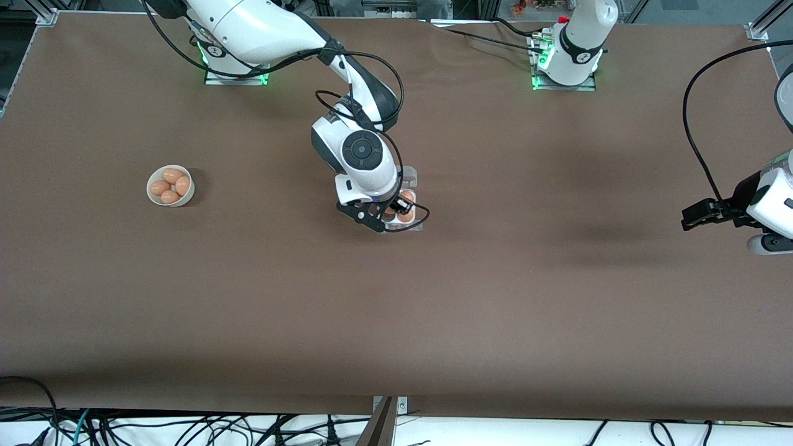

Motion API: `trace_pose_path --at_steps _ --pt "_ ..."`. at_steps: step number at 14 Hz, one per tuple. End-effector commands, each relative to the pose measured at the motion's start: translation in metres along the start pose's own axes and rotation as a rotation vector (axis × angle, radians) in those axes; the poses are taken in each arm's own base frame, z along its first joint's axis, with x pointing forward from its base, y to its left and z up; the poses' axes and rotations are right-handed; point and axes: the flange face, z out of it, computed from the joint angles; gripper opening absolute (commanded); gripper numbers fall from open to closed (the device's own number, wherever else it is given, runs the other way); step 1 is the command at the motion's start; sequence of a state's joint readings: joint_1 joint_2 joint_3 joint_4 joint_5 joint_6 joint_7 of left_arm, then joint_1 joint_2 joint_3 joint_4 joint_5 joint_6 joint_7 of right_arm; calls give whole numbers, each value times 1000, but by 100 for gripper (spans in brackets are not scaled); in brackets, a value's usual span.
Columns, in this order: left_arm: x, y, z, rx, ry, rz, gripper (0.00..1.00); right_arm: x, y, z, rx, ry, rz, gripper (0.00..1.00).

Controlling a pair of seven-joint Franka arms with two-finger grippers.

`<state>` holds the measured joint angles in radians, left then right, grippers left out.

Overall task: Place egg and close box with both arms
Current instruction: 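Carry the egg with the right gripper over the clear egg box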

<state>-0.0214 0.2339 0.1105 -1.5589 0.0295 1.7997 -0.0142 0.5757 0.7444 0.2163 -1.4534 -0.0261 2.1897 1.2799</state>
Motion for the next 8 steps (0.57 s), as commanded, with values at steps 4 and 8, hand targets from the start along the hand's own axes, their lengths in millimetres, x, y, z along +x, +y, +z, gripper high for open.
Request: trace_pose_path --at_steps 4,8 --pt "3 8 -6 -19 1 14 100 3 -3 14 -13 -4 8 29" --pt "3 8 -4 -19 -2 18 100 3 -2 22 -22 -11 5 29"
